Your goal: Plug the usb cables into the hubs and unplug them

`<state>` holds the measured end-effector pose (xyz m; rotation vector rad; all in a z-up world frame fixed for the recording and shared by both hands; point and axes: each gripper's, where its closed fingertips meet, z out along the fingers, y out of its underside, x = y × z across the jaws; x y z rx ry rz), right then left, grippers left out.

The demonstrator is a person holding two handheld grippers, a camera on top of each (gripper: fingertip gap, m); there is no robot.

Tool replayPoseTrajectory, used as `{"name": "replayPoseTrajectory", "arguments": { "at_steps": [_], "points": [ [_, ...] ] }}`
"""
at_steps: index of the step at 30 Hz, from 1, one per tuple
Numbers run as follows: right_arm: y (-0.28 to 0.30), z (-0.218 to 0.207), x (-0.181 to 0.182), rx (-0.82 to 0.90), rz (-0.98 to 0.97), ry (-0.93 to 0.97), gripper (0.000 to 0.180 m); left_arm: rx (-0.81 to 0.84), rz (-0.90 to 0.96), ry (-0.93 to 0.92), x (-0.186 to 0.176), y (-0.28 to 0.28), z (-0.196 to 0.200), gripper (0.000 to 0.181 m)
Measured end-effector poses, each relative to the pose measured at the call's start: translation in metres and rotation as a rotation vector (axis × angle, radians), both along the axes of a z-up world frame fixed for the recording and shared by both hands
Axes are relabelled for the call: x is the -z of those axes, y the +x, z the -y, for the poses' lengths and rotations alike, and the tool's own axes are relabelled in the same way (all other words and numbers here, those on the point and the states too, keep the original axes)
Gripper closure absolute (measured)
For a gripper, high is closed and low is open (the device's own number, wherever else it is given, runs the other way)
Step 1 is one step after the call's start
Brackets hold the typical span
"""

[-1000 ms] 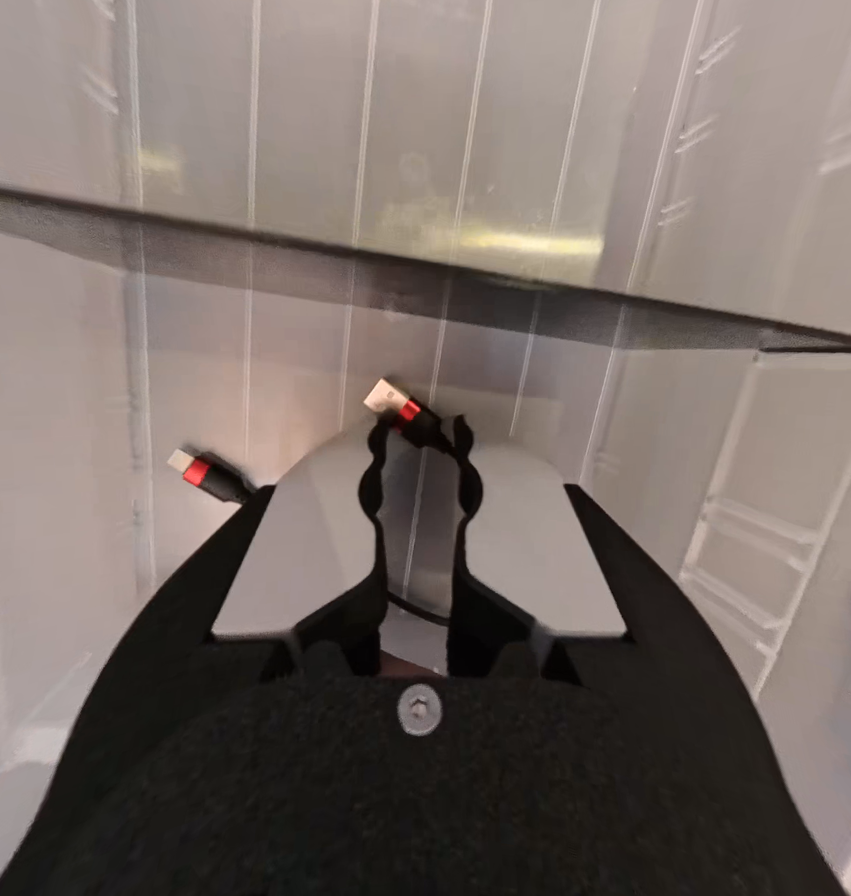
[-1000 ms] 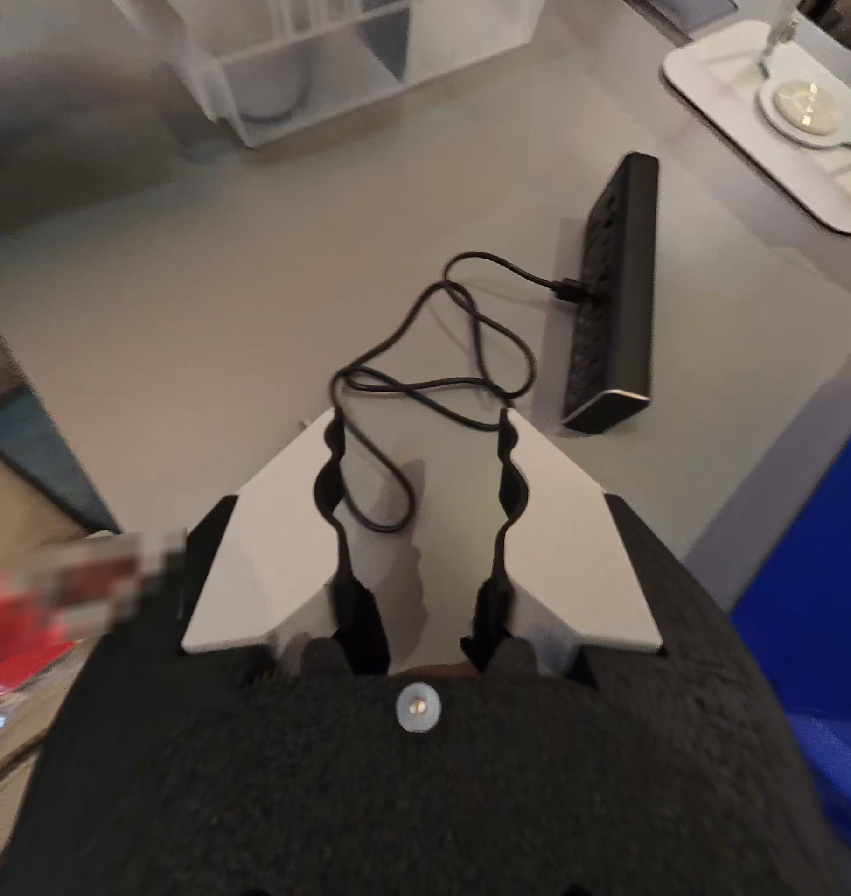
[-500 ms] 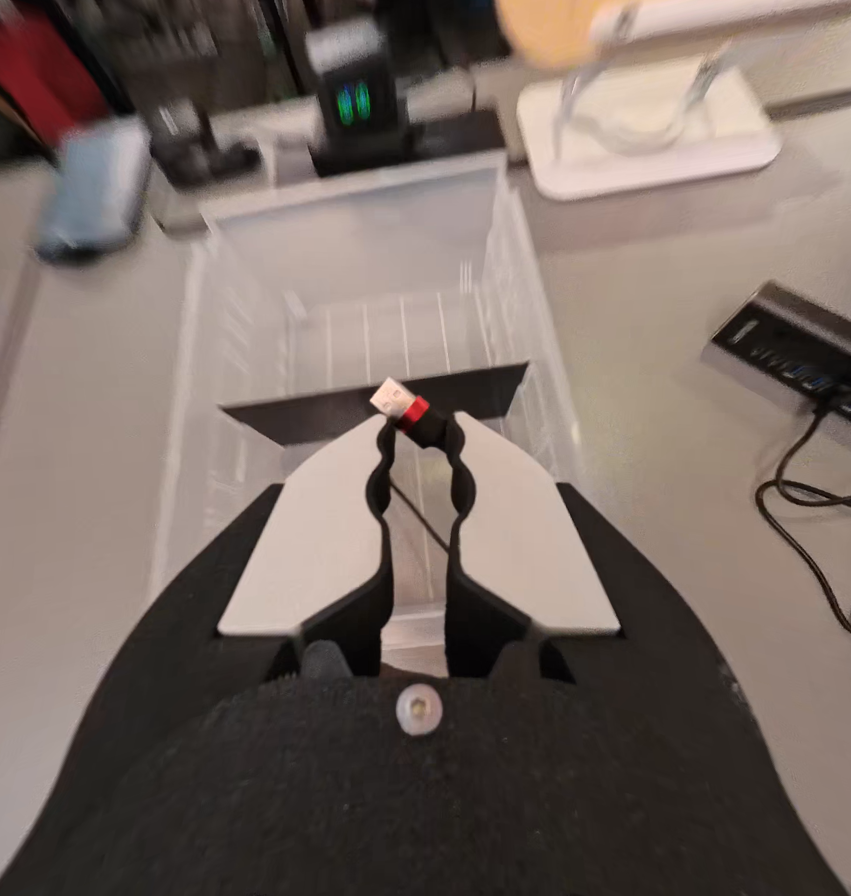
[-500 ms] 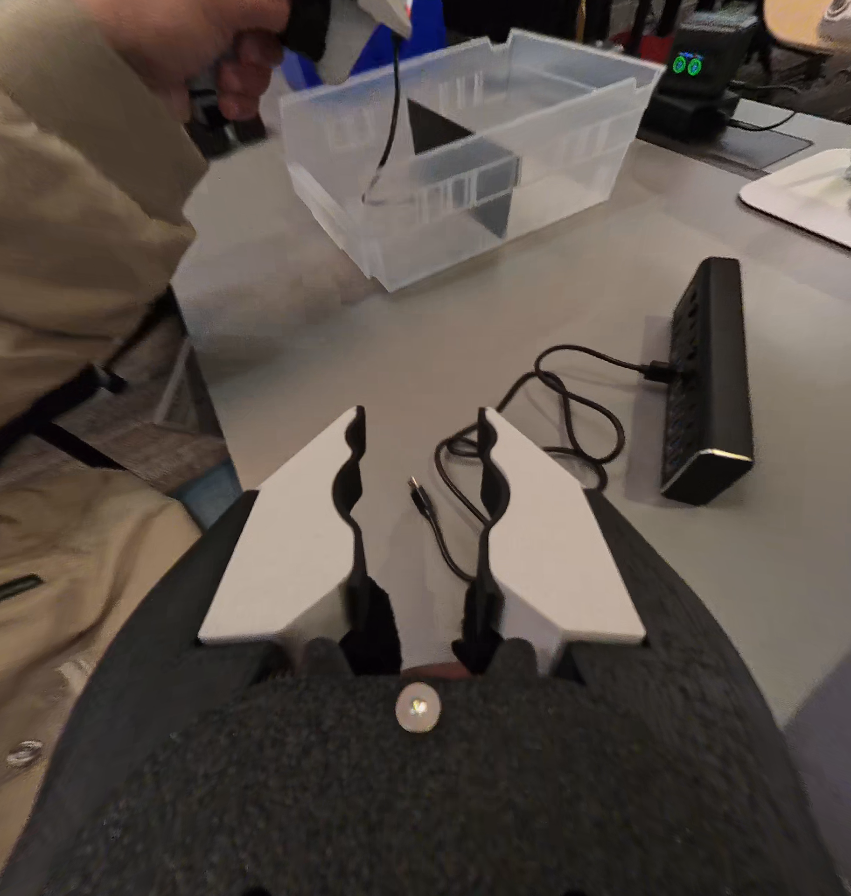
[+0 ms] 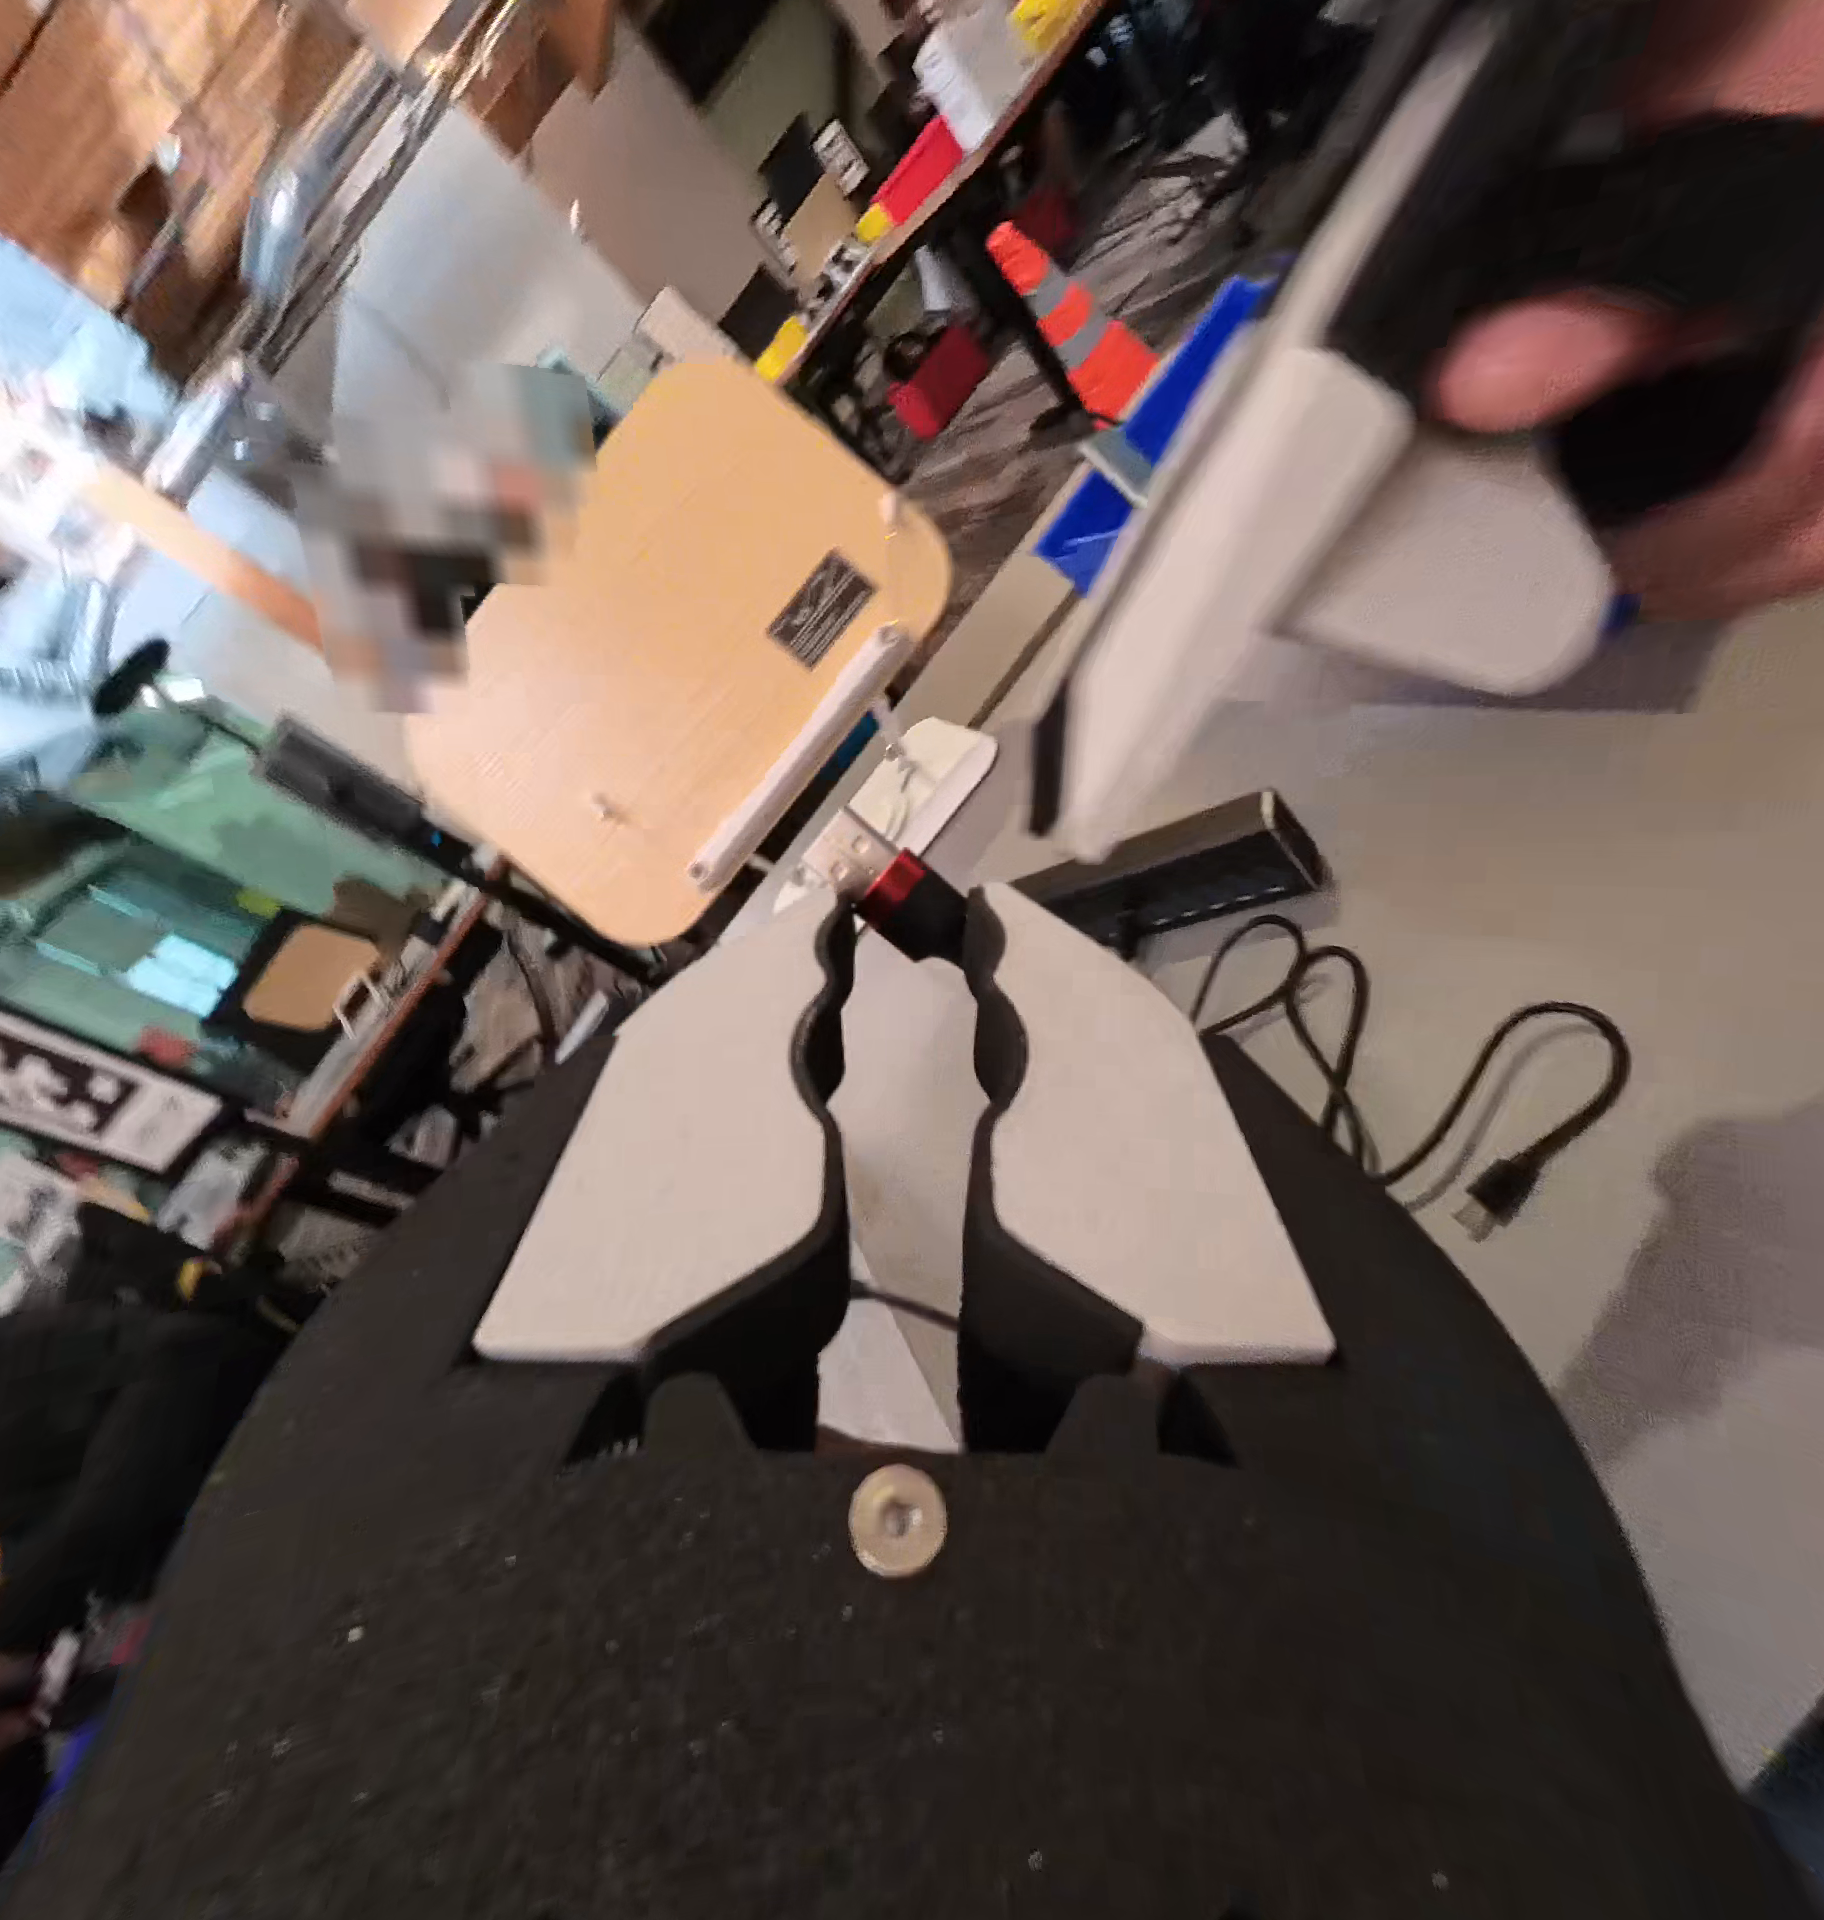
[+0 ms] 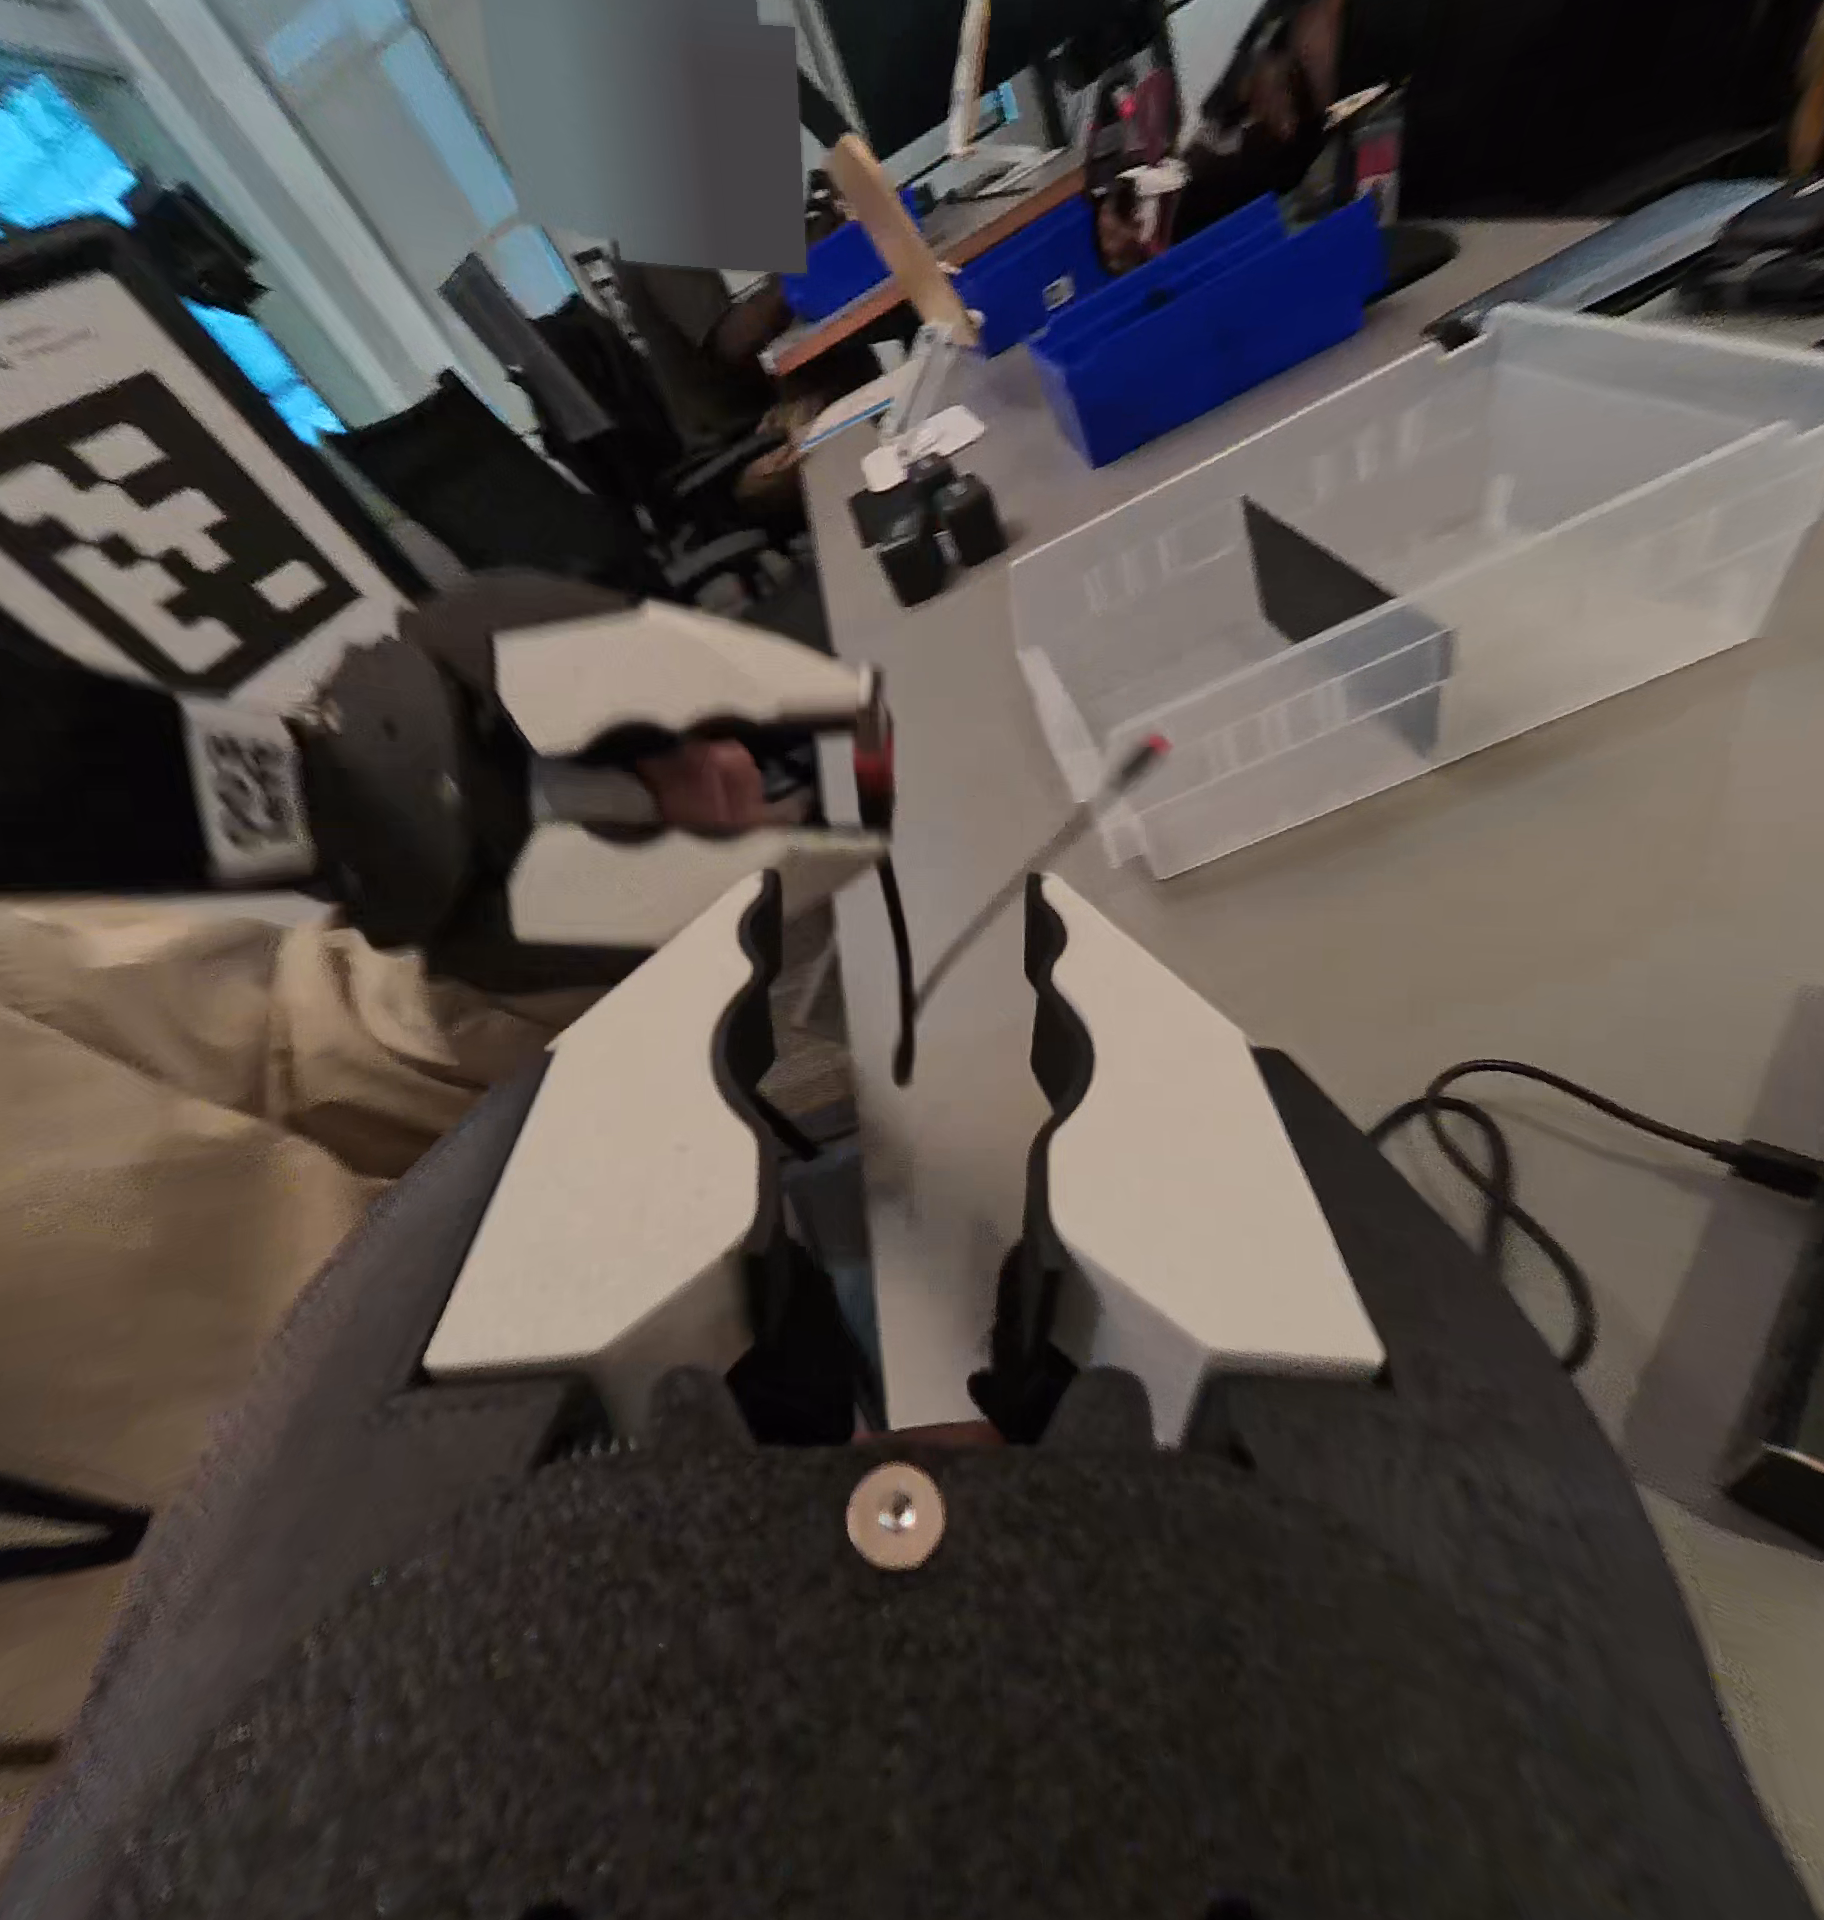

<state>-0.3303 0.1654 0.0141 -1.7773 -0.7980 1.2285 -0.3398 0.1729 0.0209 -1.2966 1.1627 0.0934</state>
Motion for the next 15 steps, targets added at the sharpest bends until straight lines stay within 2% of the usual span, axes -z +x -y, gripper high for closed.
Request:
{"name": "replayPoseTrajectory", "arguments": {
  "at_steps": [3,6,7,8,13,15],
  "points": [
    [0.006,0.009,-0.001,-0.062,-0.091,-0.076,0.138,0.071,-0.077,0.044,0.023,0.021,0.019,0.160],
    [0.010,0.018,0.022,-0.094,-0.010,-0.106,0.146,0.093,-0.114,0.037,0.042,0.031,0.027,0.160],
    [0.015,0.017,0.028,-0.076,0.016,-0.105,0.173,0.094,-0.120,0.040,0.047,0.032,0.027,0.160],
    [0.017,0.018,0.032,-0.080,0.027,-0.096,0.176,0.097,-0.122,0.036,0.051,0.034,0.028,0.161],
    [0.026,0.002,0.055,-0.017,-0.034,-0.167,0.176,-0.012,-0.031,-0.020,0.076,0.034,0.018,0.164],
    [0.032,-0.012,0.061,0.044,-0.162,-0.268,0.176,-0.065,0.122,-0.044,0.083,0.025,0.015,0.152]
  ]
}}
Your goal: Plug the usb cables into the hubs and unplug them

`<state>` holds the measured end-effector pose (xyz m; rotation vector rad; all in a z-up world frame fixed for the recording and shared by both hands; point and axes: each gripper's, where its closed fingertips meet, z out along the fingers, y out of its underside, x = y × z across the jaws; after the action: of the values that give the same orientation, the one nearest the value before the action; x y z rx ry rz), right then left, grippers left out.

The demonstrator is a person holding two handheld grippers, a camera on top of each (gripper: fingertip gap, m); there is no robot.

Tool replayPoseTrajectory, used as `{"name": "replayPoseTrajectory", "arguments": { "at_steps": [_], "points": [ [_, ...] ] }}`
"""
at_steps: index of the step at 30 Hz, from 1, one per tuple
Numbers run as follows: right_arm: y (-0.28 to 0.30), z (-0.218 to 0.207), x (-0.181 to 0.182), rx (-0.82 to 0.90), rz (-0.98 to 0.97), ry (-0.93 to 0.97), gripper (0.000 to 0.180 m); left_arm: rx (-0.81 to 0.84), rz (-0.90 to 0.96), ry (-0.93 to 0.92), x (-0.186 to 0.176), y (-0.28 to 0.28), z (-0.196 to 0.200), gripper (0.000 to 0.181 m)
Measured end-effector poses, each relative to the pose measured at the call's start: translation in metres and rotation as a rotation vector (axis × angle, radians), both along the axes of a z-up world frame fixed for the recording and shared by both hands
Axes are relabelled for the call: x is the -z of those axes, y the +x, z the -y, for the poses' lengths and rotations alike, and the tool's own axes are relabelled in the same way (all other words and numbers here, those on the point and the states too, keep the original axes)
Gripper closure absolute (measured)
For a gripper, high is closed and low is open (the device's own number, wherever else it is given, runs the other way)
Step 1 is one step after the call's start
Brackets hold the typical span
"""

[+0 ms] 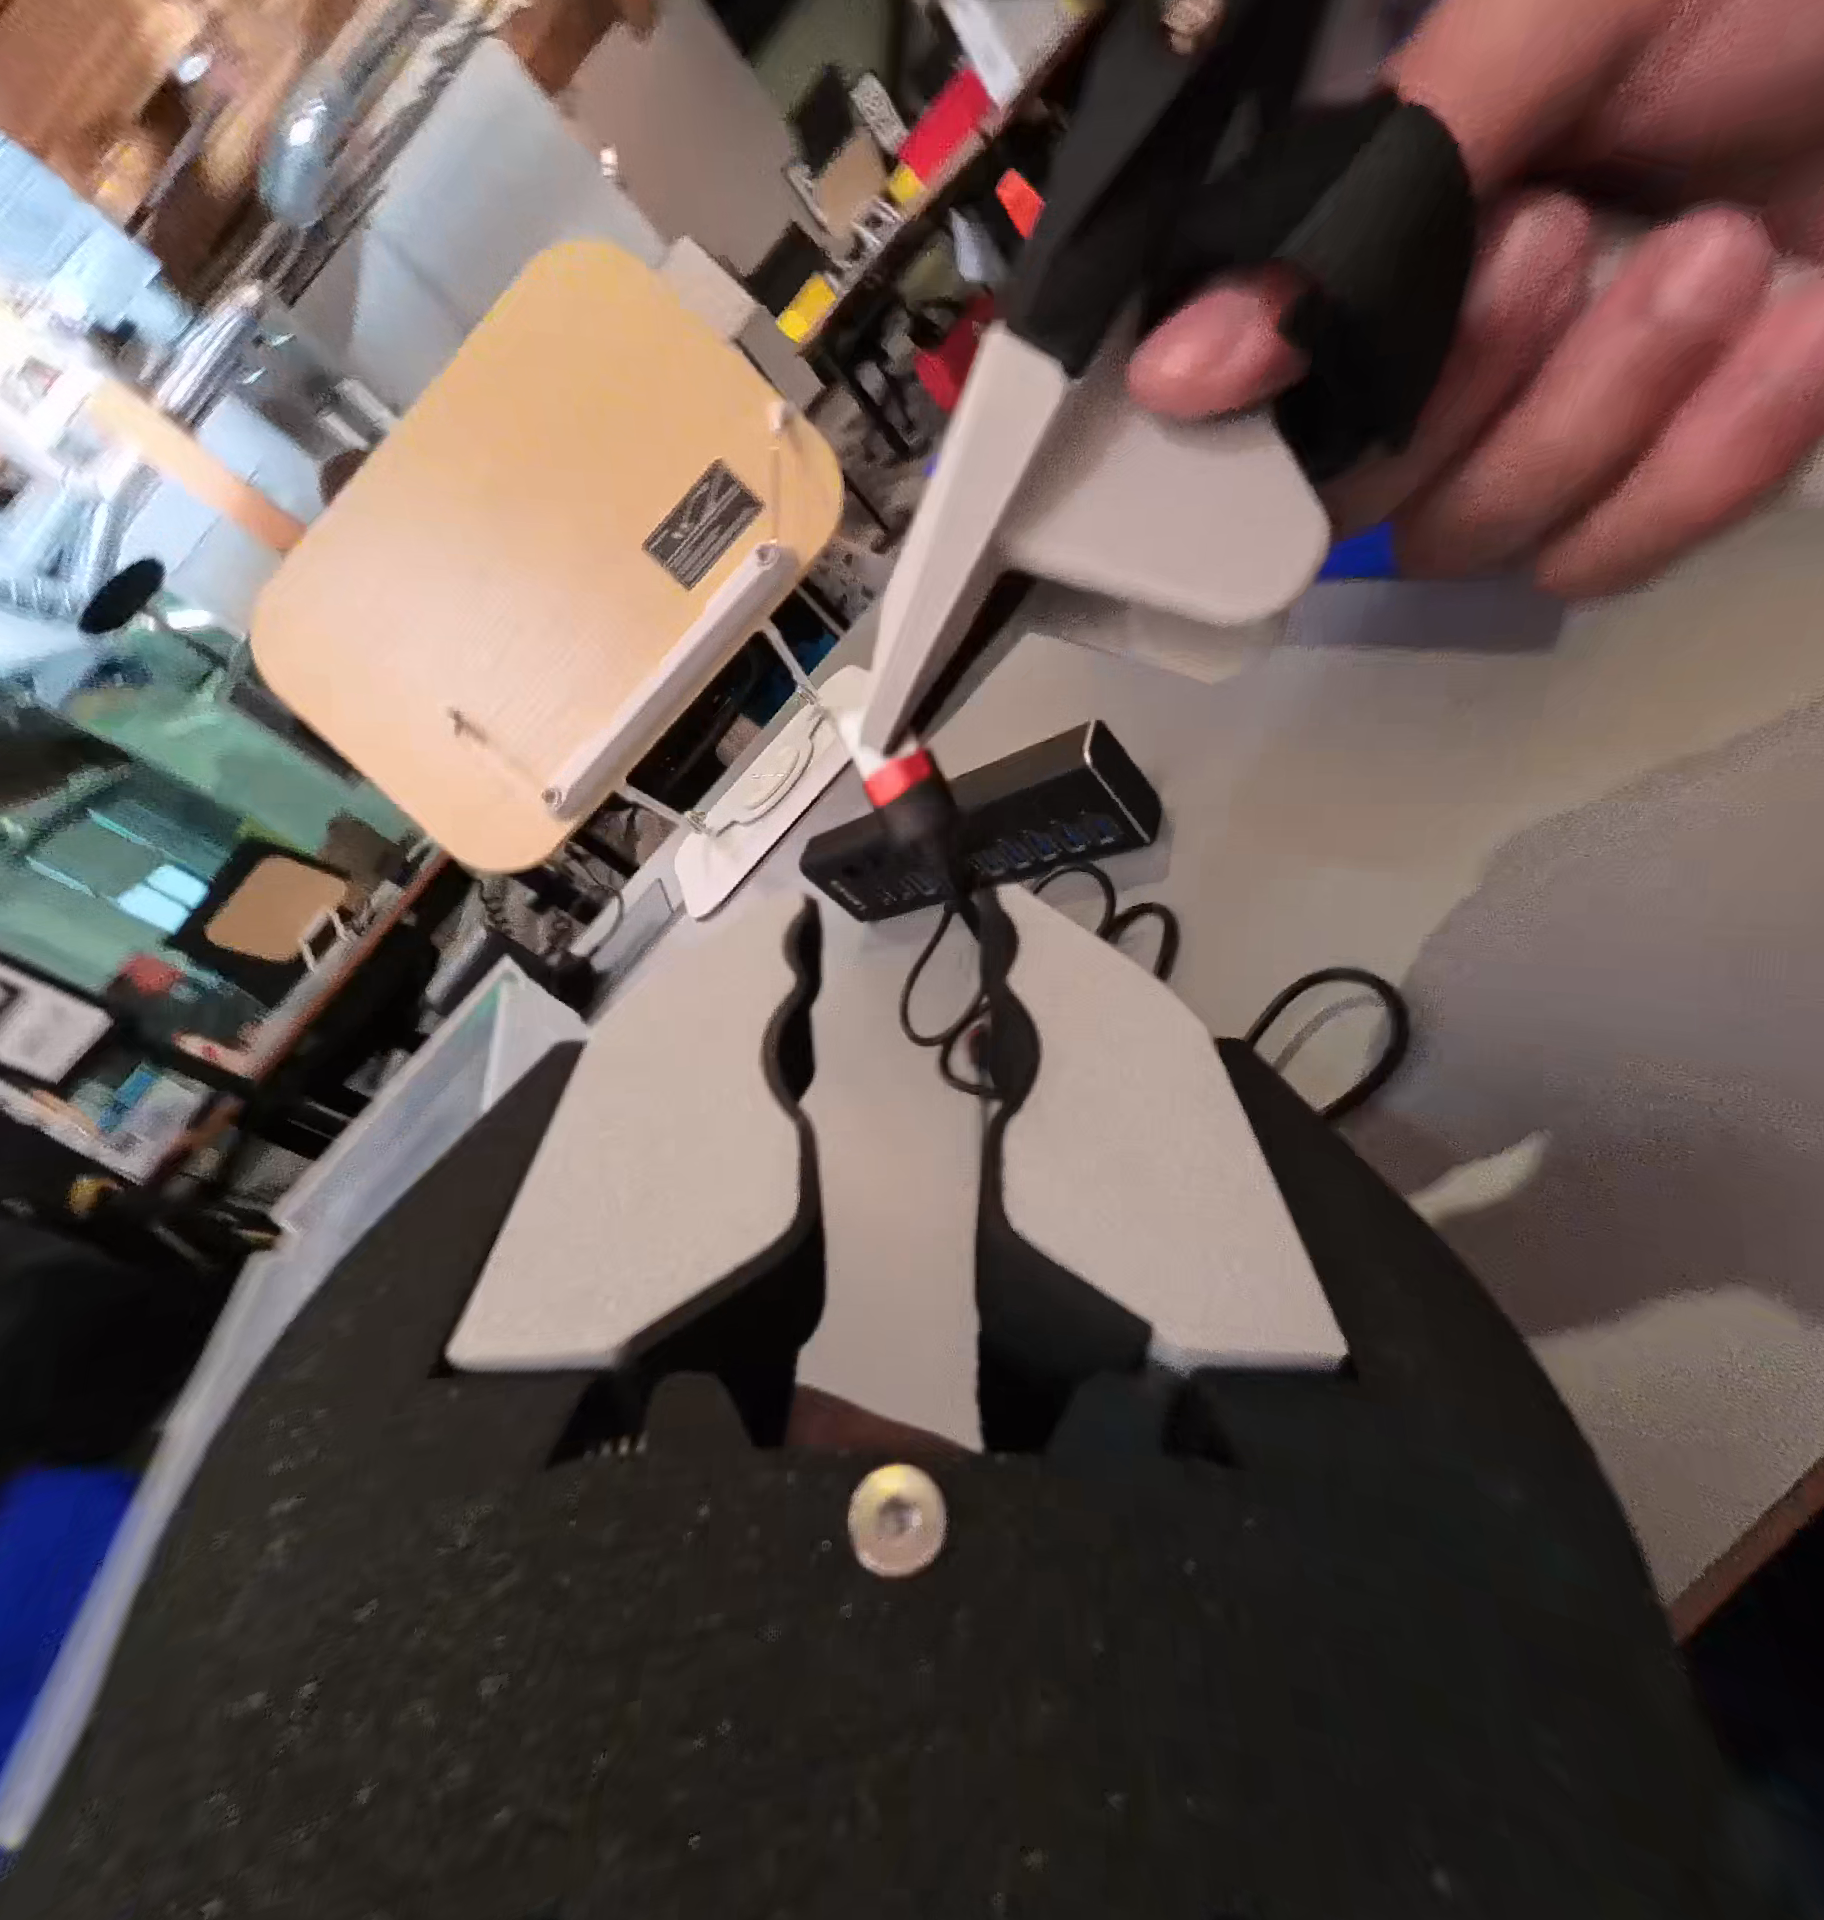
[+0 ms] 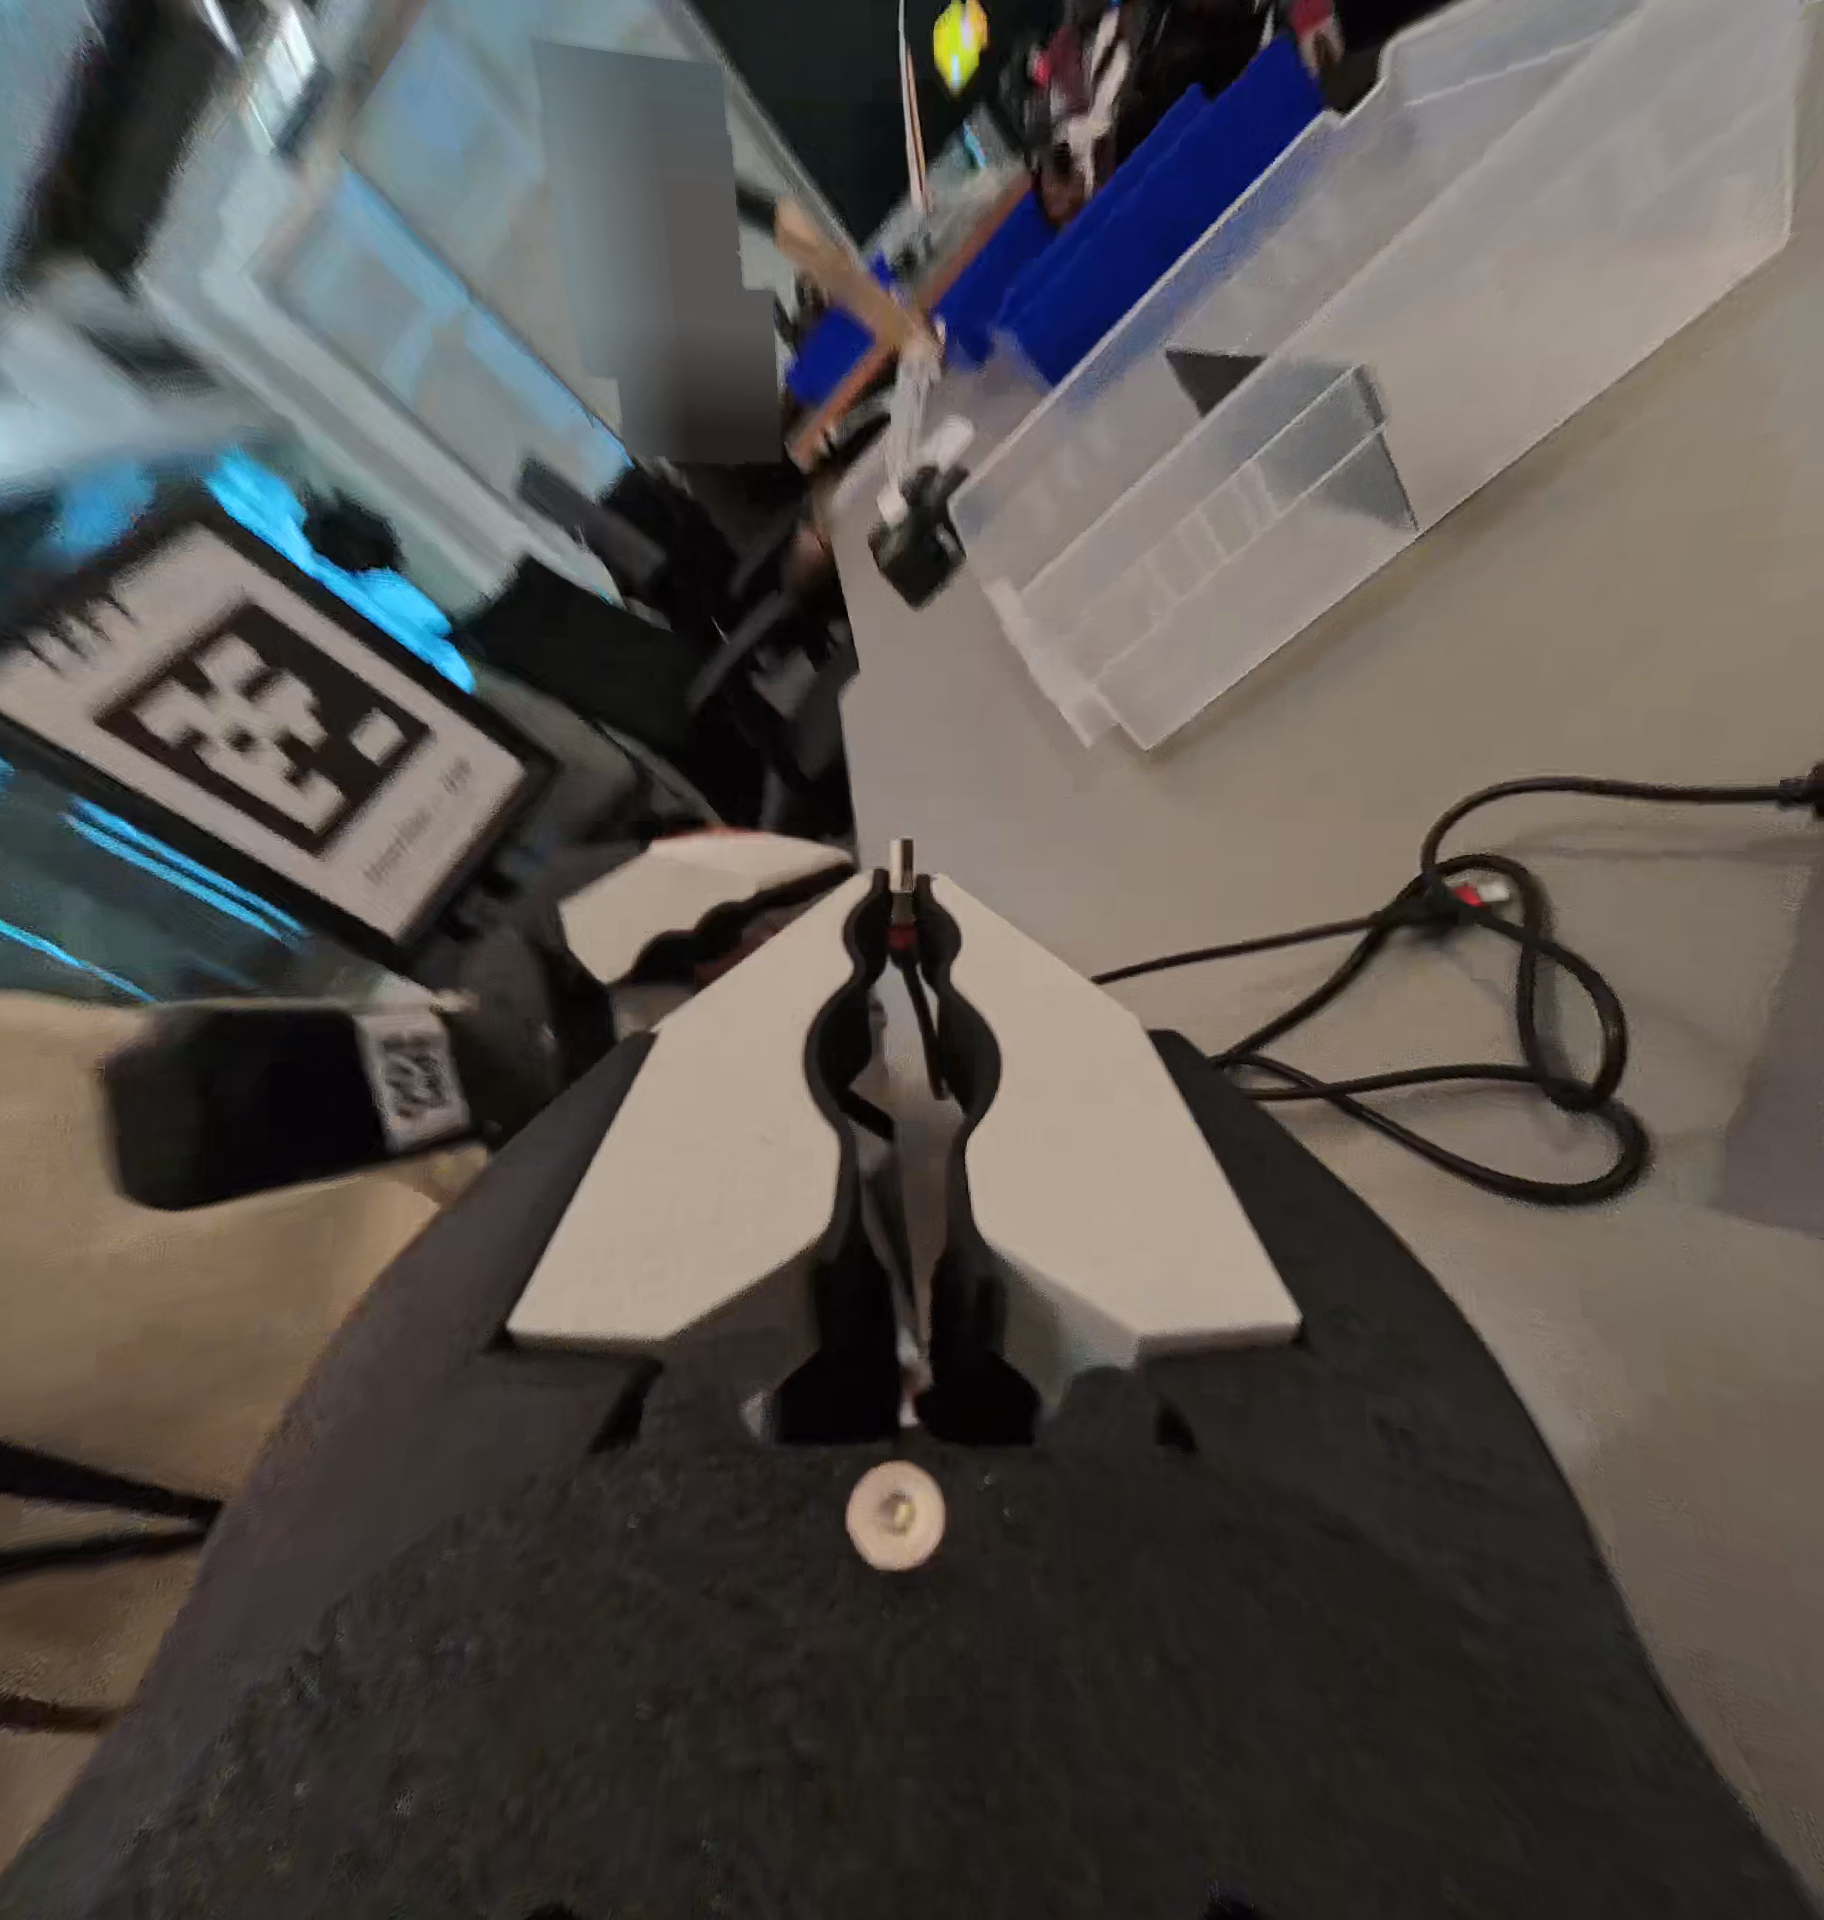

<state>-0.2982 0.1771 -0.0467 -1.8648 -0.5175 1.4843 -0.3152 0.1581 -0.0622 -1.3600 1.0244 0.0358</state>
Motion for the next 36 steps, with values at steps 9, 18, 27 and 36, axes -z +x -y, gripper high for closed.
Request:
{"name": "replayPoseTrajectory", "arguments": {
  "at_steps": [9,18,27,36],
  "points": [
    [-0.015,-0.006,-0.001,-0.025,-0.553,-0.341,0.176,0.030,0.345,0.186,-0.041,-0.025,-0.004,0.134],
    [-0.012,-0.010,0.012,-0.065,-0.659,-0.488,0.177,0.206,0.281,-0.054,-0.004,-0.012,-0.004,0.144],
    [-0.021,-0.006,0.026,-0.079,-0.667,-0.558,0.177,0.220,0.252,-0.147,0.011,-0.008,-0.009,0.158],
    [-0.028,-0.005,0.030,-0.078,-0.690,-0.599,0.177,0.215,0.240,-0.151,0.011,-0.009,-0.013,0.166]
  ]
}}
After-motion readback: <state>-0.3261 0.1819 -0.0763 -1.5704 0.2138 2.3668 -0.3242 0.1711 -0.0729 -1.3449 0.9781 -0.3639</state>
